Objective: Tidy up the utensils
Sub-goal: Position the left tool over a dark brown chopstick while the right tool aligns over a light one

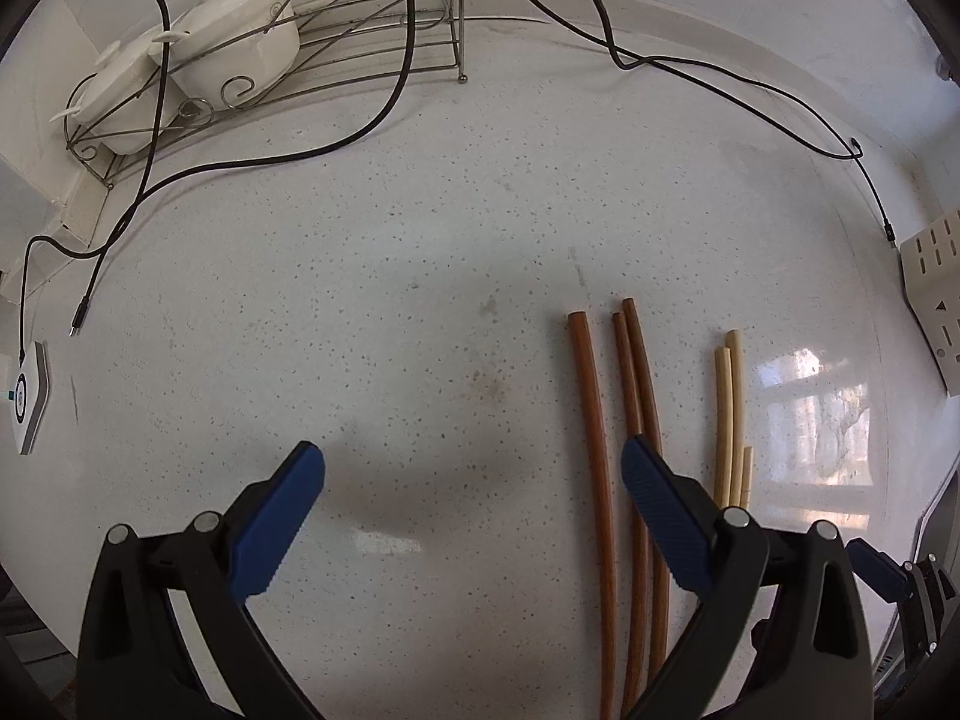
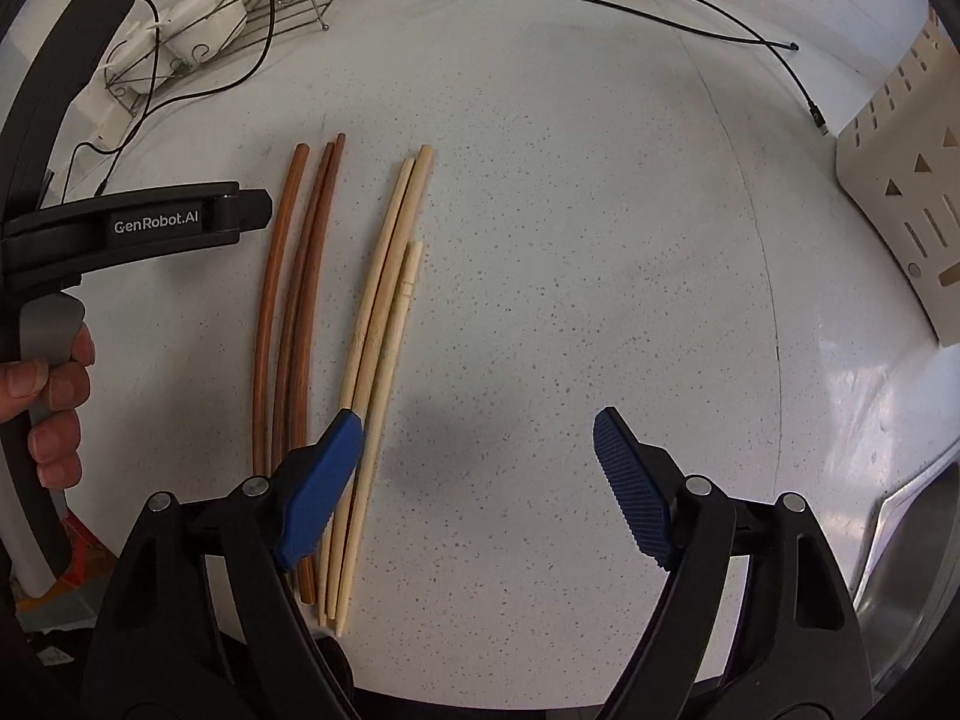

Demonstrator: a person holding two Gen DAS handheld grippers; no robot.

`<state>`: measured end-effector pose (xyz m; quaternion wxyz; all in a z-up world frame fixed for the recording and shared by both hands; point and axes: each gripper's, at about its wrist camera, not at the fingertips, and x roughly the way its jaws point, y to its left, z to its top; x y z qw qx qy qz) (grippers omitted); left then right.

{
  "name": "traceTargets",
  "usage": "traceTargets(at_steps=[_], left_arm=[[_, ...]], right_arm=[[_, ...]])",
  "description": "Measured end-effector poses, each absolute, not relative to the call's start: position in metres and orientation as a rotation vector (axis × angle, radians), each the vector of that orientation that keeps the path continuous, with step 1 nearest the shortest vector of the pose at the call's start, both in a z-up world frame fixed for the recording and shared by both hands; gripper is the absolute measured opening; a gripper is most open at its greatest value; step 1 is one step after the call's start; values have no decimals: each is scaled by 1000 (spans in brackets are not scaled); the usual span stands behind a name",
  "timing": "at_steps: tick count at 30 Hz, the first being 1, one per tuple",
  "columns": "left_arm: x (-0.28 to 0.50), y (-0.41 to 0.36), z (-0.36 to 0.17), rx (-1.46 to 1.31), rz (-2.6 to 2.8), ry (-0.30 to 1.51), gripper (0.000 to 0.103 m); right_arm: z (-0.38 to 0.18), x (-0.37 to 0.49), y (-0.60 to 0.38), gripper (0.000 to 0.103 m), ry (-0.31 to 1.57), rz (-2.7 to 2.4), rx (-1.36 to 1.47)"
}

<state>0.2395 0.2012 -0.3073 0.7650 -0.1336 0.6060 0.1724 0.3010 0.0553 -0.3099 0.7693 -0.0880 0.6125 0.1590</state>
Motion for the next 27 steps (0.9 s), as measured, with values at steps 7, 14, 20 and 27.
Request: traceTargets(at_steps=[7,14,20,27], left_arm=[[242,198,-307,-278,394,1322,97],[244,196,-310,-277,392,1334,97],[248,193,-315,-268,394,1343,97],[249,194,-322,-269,409,1356,97]], right_arm=[[-317,301,67,70,1369,325,-248],[-323,301,76,70,1390,316,-277],[-330,305,80,70,1409,310,-286],[-334,304,85,70,1414,306,-305]])
